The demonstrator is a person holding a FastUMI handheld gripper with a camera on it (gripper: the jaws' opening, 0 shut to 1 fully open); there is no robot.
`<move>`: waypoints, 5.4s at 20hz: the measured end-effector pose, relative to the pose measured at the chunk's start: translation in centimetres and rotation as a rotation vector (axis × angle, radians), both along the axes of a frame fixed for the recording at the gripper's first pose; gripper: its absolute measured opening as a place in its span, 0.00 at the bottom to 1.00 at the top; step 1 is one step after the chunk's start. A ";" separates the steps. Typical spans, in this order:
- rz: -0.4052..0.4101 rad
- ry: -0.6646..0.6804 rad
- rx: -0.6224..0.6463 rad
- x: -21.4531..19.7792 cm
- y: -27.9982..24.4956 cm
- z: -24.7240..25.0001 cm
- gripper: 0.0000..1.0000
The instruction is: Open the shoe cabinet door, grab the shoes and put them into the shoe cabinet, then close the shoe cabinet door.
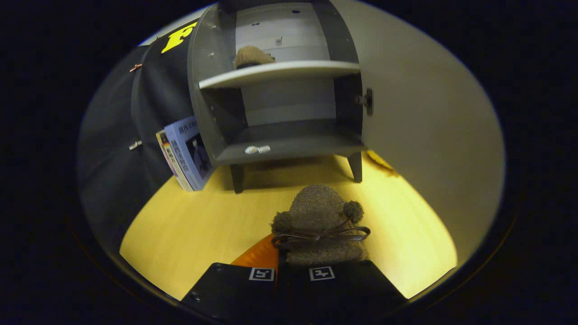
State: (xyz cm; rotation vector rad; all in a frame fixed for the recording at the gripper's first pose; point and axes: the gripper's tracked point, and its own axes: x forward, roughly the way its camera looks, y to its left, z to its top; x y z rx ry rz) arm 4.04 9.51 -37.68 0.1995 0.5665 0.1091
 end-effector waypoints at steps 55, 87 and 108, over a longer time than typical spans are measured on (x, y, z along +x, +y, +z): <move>-0.005 -0.445 -0.057 23.5 -1.3 35.6 0.97; -0.274 -0.412 -0.051 -7.0 -34.2 35.7 0.98; -0.154 -0.439 -0.031 -5.9 -19.9 37.0 0.98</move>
